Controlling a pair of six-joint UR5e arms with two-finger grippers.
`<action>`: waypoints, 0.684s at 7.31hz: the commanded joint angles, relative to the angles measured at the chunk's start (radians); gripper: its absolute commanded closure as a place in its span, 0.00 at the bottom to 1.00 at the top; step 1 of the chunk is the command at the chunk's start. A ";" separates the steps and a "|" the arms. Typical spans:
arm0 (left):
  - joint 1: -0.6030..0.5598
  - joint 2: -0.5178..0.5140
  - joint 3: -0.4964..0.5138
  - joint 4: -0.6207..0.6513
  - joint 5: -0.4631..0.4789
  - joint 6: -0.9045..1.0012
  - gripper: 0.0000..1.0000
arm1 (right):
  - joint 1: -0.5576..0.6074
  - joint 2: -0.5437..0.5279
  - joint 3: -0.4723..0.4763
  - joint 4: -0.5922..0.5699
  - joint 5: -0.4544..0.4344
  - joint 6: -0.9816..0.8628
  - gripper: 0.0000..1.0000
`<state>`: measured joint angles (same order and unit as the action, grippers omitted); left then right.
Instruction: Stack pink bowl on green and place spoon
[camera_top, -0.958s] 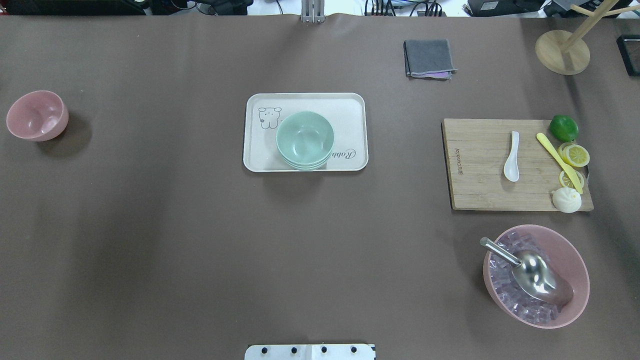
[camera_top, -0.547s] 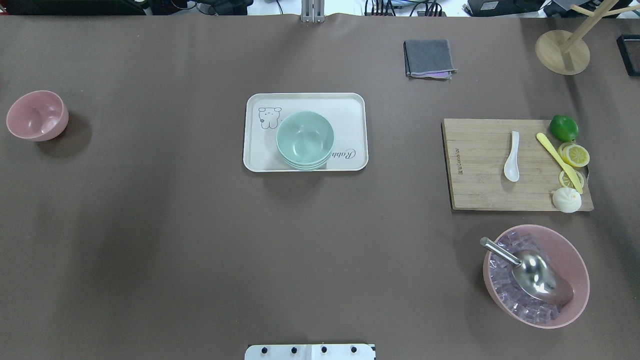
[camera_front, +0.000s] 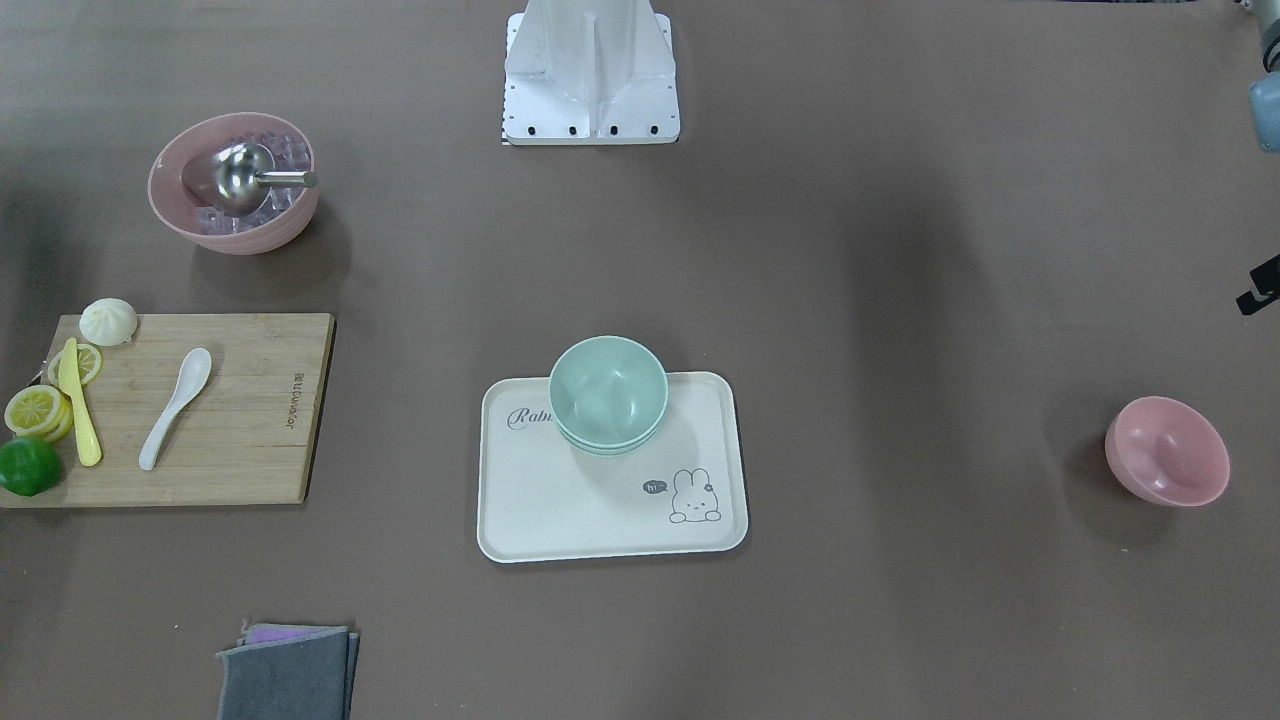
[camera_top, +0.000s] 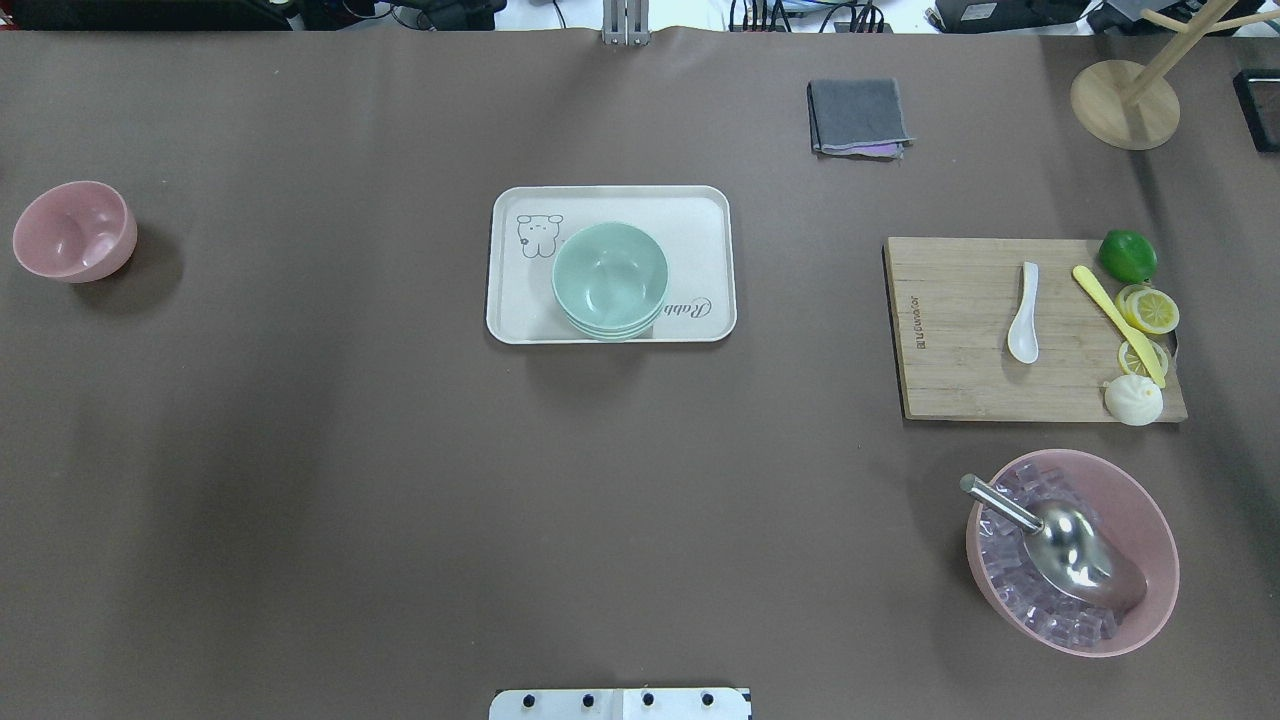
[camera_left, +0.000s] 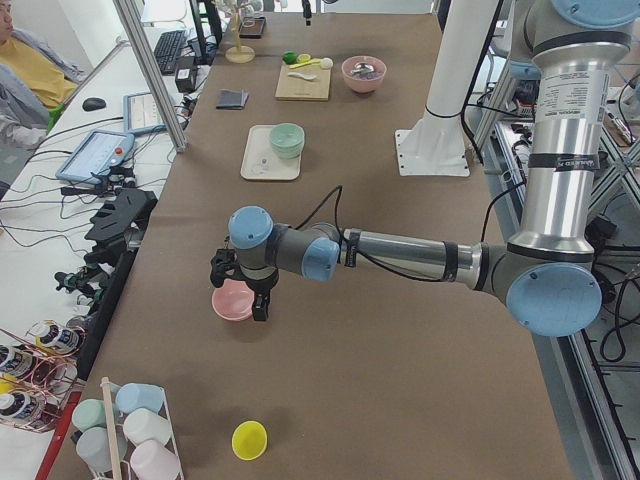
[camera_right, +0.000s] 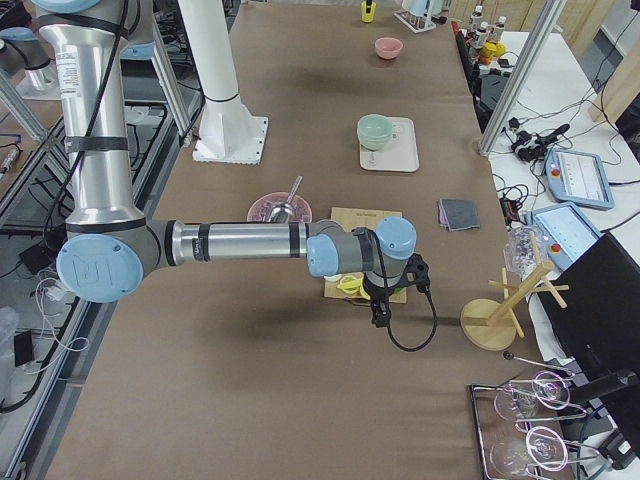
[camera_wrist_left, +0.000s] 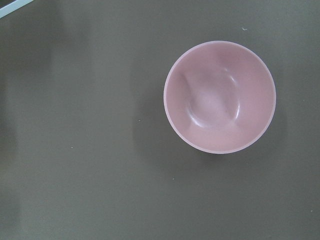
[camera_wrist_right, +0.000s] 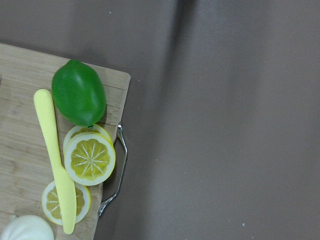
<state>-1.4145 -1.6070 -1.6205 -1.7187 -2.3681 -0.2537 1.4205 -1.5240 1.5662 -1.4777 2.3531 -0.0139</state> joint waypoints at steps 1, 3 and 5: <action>0.015 -0.046 0.093 -0.018 0.007 0.002 0.02 | -0.005 -0.002 0.002 0.037 0.079 0.005 0.00; 0.020 -0.152 0.290 -0.173 0.009 -0.072 0.01 | -0.015 -0.010 -0.005 0.115 0.123 0.006 0.00; 0.145 -0.198 0.414 -0.315 0.061 -0.131 0.02 | -0.089 -0.004 0.021 0.151 0.132 0.233 0.00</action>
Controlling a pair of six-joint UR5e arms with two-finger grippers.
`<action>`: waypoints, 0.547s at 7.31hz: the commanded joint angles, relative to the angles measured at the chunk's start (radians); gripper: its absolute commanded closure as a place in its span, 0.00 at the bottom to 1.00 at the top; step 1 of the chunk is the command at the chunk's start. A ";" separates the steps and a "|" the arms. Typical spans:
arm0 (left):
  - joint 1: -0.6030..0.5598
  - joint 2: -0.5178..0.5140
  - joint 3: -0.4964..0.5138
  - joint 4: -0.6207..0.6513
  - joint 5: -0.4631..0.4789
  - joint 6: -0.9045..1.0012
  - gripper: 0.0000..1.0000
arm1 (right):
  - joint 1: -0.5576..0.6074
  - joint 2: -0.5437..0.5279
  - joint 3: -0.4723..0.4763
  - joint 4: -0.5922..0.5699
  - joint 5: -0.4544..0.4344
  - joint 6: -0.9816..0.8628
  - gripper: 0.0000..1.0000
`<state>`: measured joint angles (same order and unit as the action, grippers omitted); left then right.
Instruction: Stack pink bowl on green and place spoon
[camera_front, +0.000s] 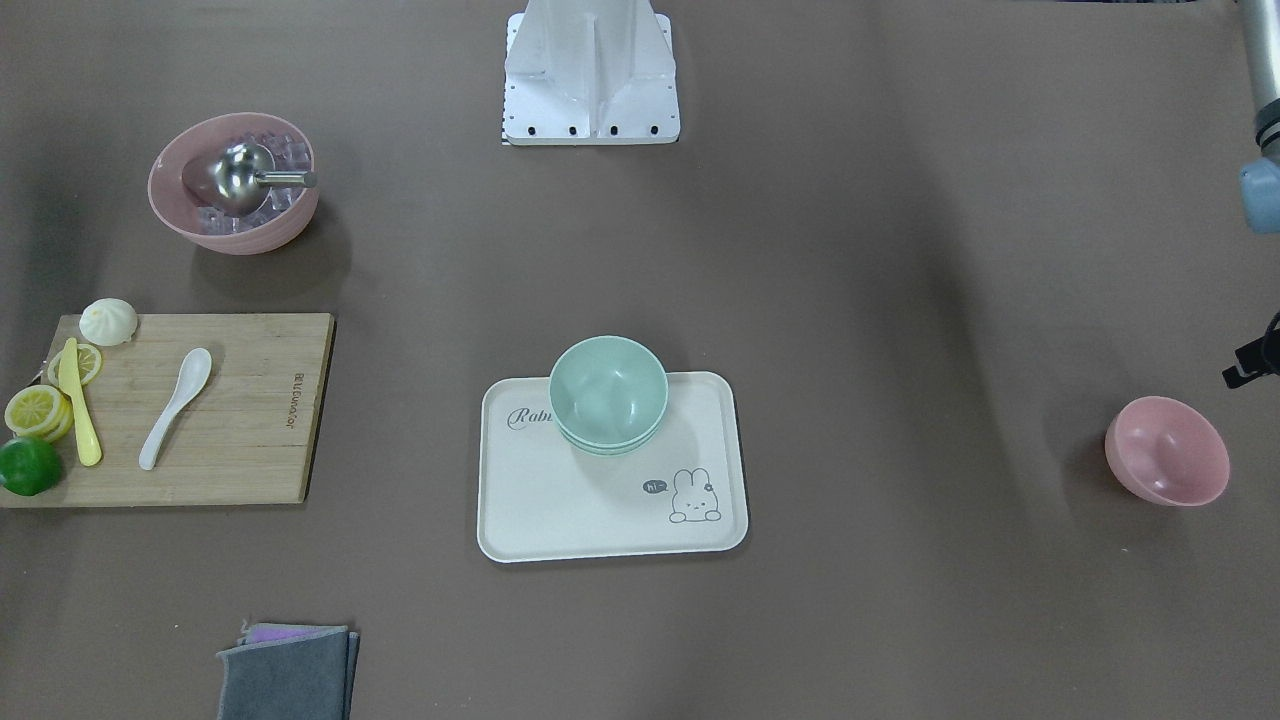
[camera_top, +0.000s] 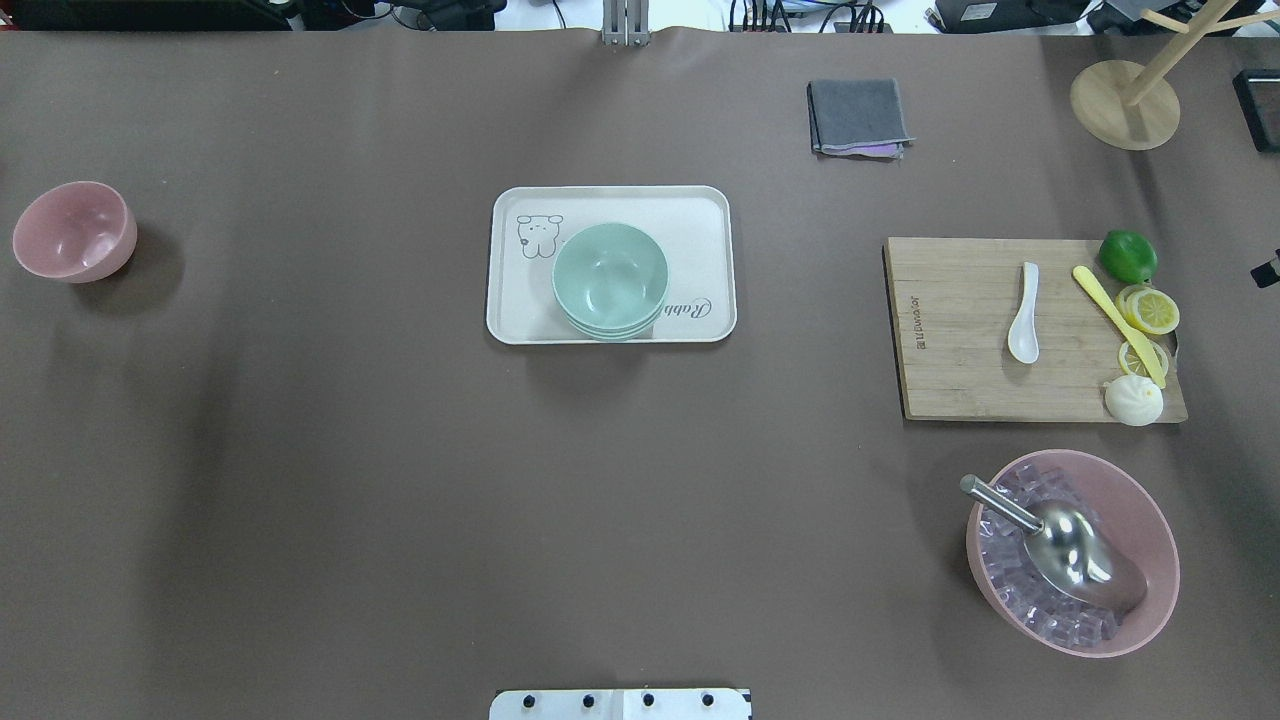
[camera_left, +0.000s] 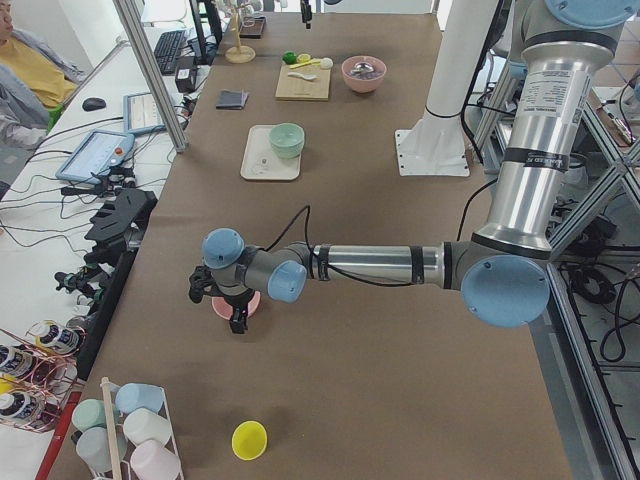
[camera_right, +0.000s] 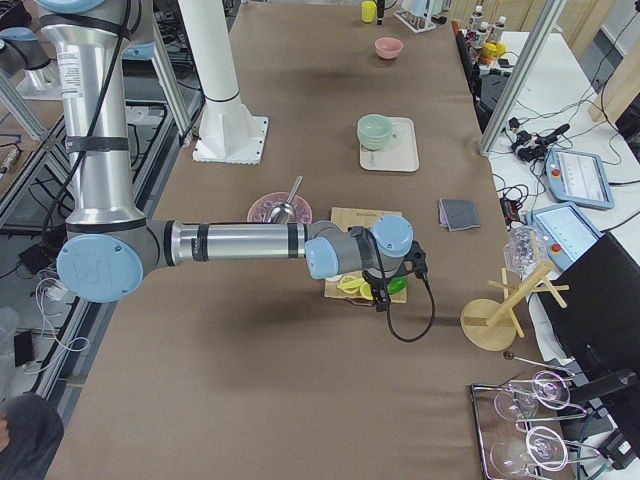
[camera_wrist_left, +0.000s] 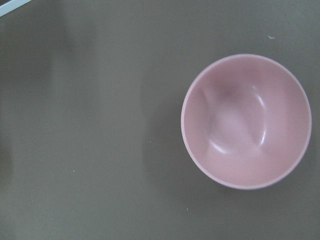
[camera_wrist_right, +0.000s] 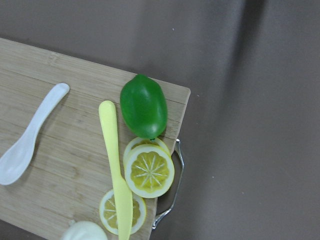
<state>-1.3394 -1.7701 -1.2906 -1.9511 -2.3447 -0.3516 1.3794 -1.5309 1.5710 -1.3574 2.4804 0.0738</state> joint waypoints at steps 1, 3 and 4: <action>0.081 -0.051 0.103 -0.097 0.048 -0.056 0.02 | -0.095 0.002 0.015 0.106 0.000 0.214 0.00; 0.094 -0.055 0.122 -0.097 0.050 -0.058 0.24 | -0.100 0.003 0.018 0.153 -0.026 0.251 0.00; 0.094 -0.058 0.135 -0.097 0.050 -0.058 0.40 | -0.112 0.008 0.018 0.158 -0.076 0.251 0.00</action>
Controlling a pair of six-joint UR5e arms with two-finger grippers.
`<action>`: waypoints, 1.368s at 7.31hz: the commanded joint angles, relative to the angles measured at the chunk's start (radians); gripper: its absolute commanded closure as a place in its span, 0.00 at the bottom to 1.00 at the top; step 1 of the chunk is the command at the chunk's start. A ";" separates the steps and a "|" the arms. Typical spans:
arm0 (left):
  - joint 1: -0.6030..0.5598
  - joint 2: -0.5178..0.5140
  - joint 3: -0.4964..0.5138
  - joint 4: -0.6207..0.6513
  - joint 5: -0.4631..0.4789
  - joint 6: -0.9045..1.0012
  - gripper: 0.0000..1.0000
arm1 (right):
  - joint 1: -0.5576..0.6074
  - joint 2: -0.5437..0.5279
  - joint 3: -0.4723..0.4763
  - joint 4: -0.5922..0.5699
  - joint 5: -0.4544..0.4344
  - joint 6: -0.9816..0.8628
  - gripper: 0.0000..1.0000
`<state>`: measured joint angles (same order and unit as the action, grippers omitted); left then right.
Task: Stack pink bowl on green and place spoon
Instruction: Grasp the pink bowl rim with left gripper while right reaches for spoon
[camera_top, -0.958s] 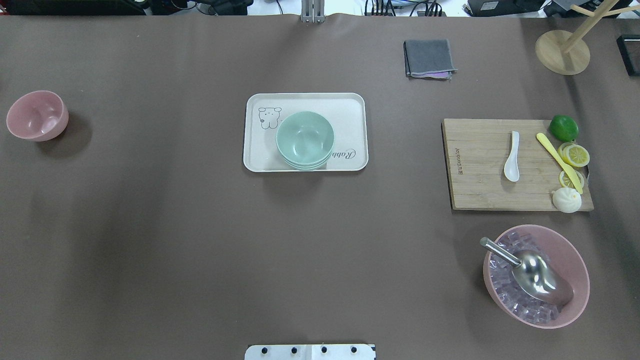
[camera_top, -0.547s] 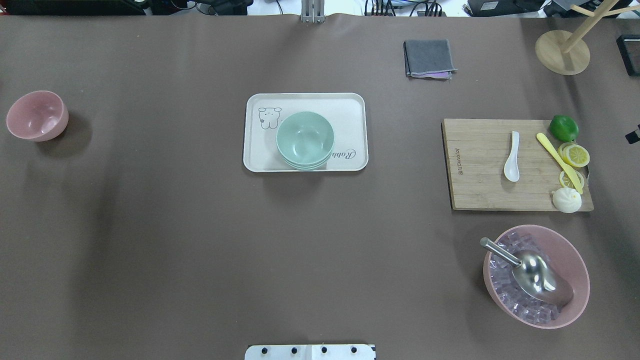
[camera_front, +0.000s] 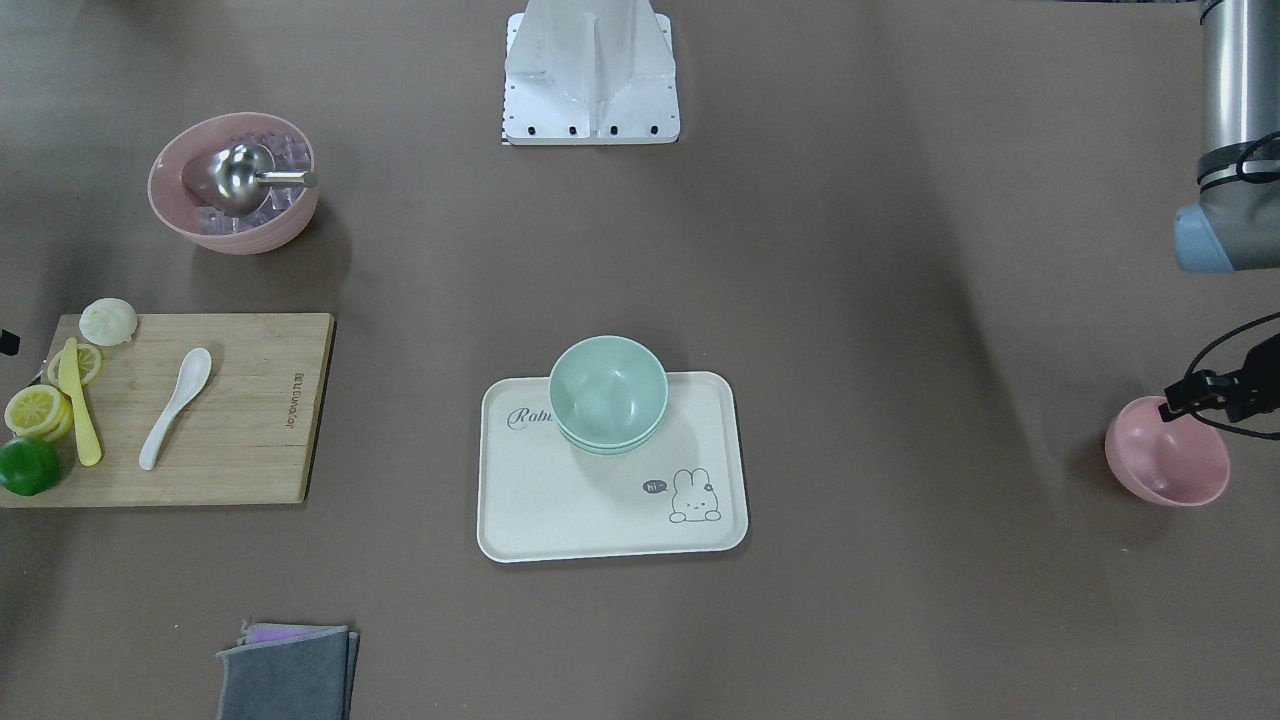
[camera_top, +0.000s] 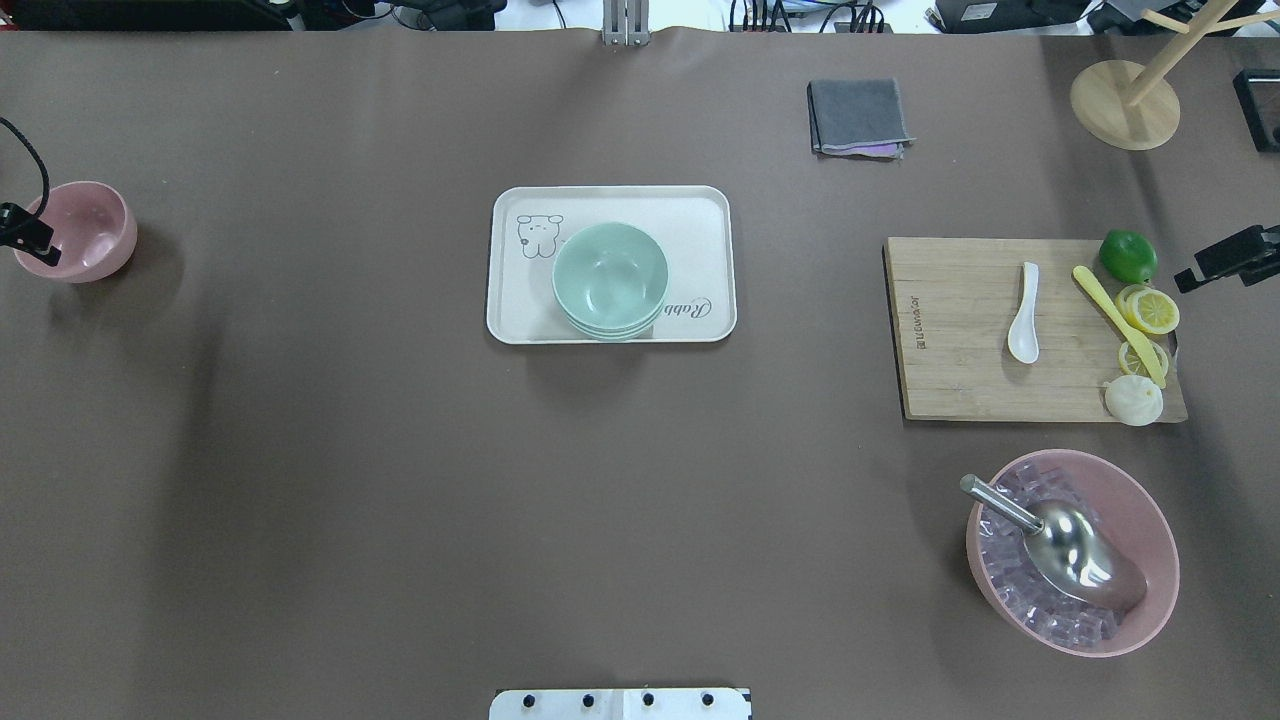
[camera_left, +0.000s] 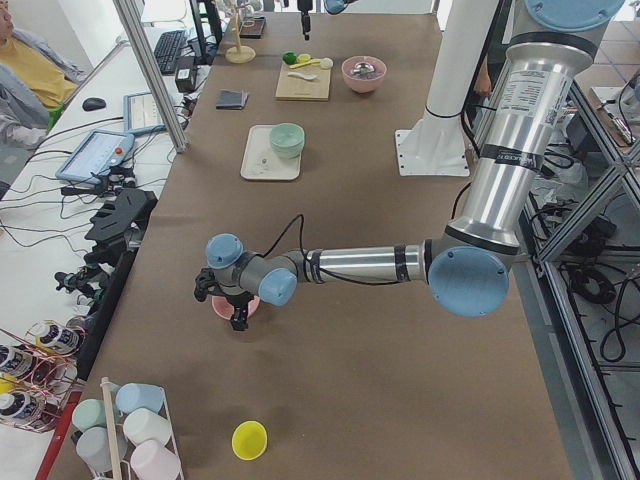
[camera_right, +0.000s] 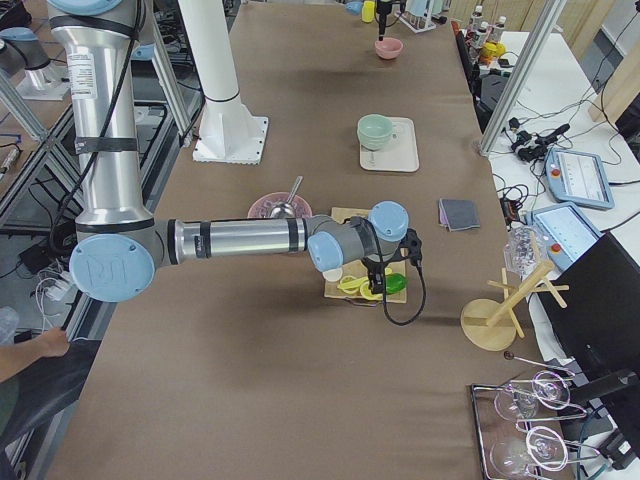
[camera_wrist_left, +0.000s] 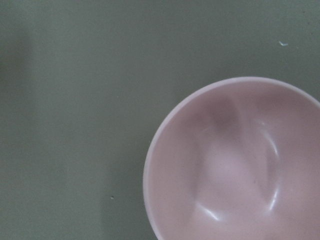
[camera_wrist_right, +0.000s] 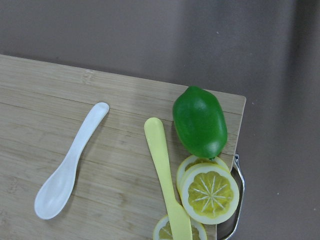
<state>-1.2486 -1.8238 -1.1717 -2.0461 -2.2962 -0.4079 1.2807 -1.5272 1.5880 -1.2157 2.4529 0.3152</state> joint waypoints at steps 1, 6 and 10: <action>0.003 -0.005 0.015 0.000 0.000 -0.003 0.79 | -0.017 0.007 0.001 0.016 -0.070 0.010 0.00; 0.020 -0.157 -0.138 0.044 -0.161 -0.342 1.00 | -0.038 0.022 0.003 0.016 -0.074 0.010 0.02; 0.291 -0.420 -0.253 0.044 -0.061 -0.878 1.00 | -0.205 0.078 0.018 0.018 -0.146 0.266 0.02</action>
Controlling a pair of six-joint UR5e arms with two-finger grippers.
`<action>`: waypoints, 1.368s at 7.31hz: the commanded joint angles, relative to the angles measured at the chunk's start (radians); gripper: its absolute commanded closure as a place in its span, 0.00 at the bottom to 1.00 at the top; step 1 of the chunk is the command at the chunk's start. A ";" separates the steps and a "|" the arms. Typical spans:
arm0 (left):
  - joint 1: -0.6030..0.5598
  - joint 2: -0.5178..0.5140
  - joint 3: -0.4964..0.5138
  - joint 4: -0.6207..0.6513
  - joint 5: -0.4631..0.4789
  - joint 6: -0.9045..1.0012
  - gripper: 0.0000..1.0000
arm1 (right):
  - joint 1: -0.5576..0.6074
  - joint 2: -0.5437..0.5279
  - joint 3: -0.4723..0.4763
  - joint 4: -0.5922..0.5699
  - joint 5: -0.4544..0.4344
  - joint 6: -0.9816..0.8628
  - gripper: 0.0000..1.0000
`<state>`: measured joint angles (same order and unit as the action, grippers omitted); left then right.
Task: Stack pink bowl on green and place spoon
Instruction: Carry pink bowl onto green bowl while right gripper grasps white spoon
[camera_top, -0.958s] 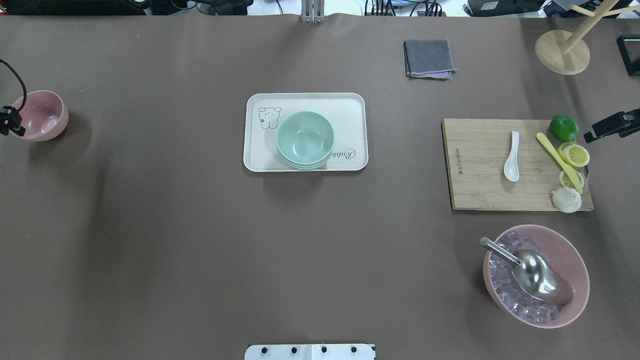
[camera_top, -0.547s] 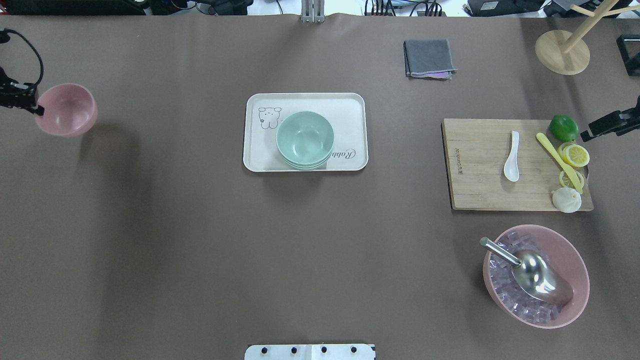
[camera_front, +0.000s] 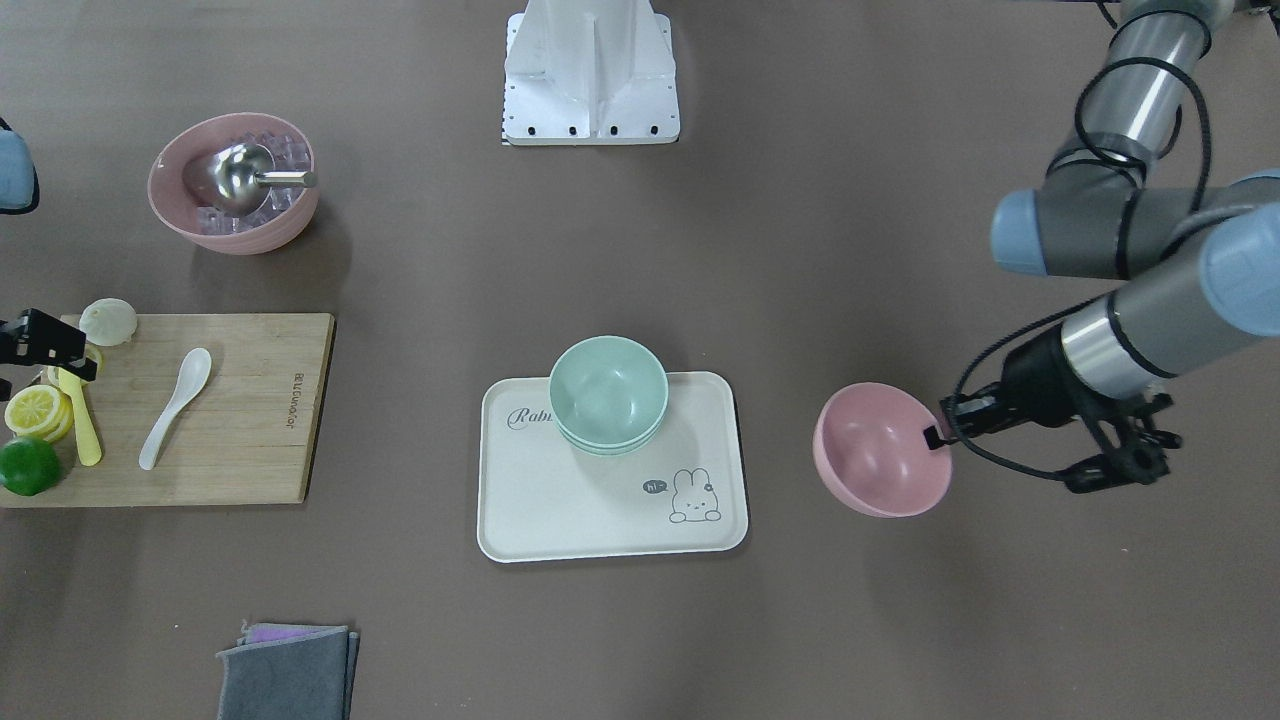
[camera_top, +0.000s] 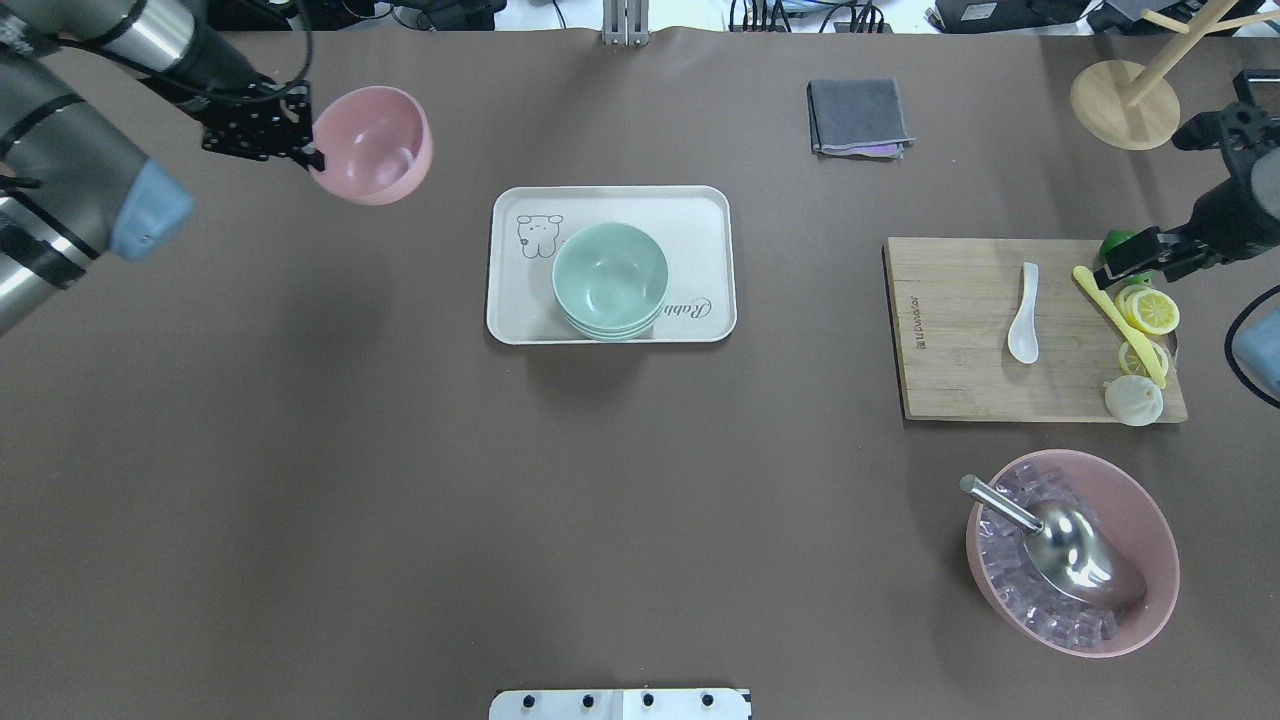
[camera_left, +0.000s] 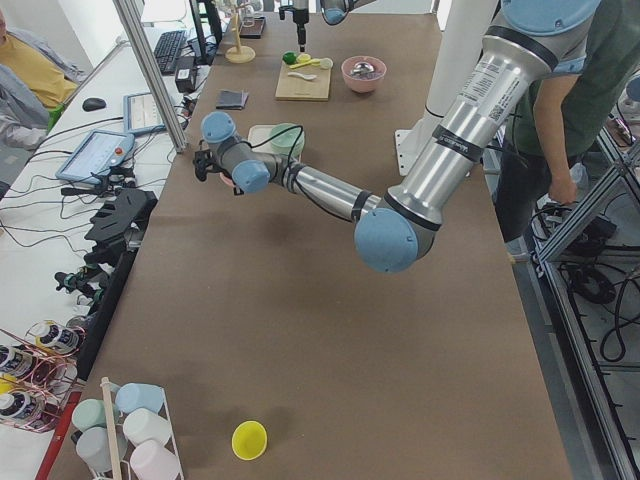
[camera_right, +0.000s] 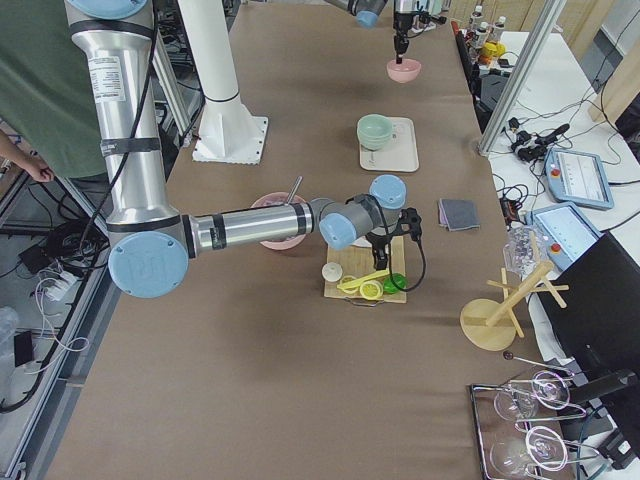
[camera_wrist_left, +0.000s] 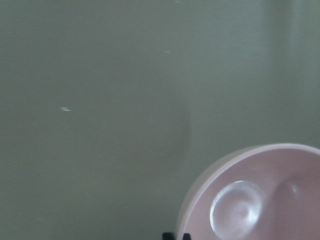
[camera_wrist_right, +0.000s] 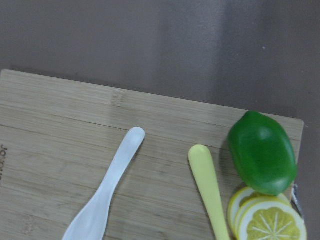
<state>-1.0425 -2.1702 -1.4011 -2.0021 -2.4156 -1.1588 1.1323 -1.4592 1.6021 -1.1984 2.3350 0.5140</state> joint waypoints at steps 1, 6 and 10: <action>0.143 -0.112 -0.021 0.000 0.135 -0.148 1.00 | -0.087 0.017 0.004 0.000 -0.037 0.121 0.05; 0.257 -0.175 -0.015 0.000 0.257 -0.200 1.00 | -0.141 0.109 -0.066 -0.003 -0.143 0.362 0.09; 0.289 -0.169 -0.029 -0.003 0.259 -0.234 1.00 | -0.146 0.140 -0.093 -0.003 -0.143 0.428 0.11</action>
<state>-0.7648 -2.3390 -1.4266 -2.0030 -2.1581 -1.3720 0.9875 -1.3317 1.5234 -1.2015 2.1921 0.9265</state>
